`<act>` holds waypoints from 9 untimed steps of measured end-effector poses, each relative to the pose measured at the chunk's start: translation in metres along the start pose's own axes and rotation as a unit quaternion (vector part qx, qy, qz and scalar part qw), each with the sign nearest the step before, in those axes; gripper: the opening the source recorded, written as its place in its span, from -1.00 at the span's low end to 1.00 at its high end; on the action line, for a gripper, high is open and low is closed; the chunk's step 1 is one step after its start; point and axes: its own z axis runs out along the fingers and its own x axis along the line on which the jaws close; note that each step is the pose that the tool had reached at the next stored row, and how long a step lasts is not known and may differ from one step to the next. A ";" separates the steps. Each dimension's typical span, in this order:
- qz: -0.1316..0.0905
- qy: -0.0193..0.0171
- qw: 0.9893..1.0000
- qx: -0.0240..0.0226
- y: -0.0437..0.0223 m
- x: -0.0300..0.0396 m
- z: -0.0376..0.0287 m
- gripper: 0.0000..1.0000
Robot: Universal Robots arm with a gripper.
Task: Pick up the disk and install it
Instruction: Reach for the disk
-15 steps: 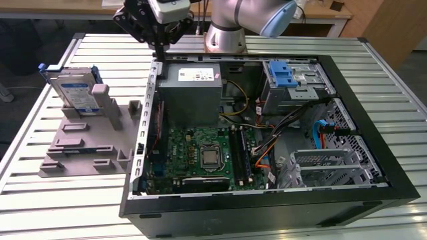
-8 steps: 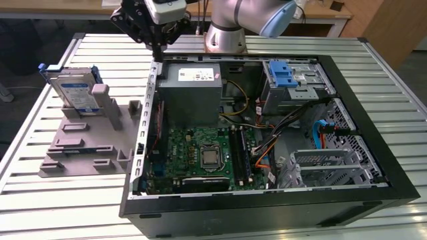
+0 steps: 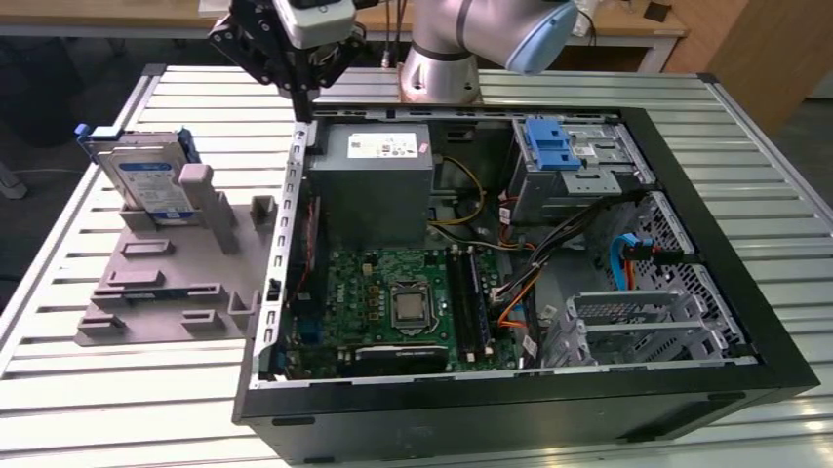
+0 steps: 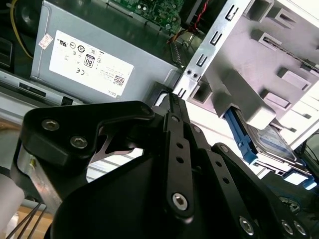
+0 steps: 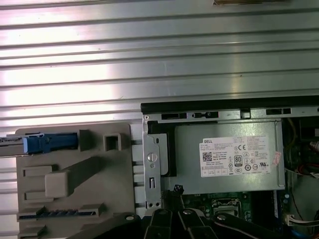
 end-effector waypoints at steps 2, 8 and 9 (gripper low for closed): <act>0.000 0.001 1.000 0.000 0.0001 0.0012 0.0003 -0.78; 0.000 0.002 1.000 0.000 0.0004 0.0047 0.0013 -0.78; 0.000 0.002 1.000 0.000 0.0004 0.0053 0.0014 -0.78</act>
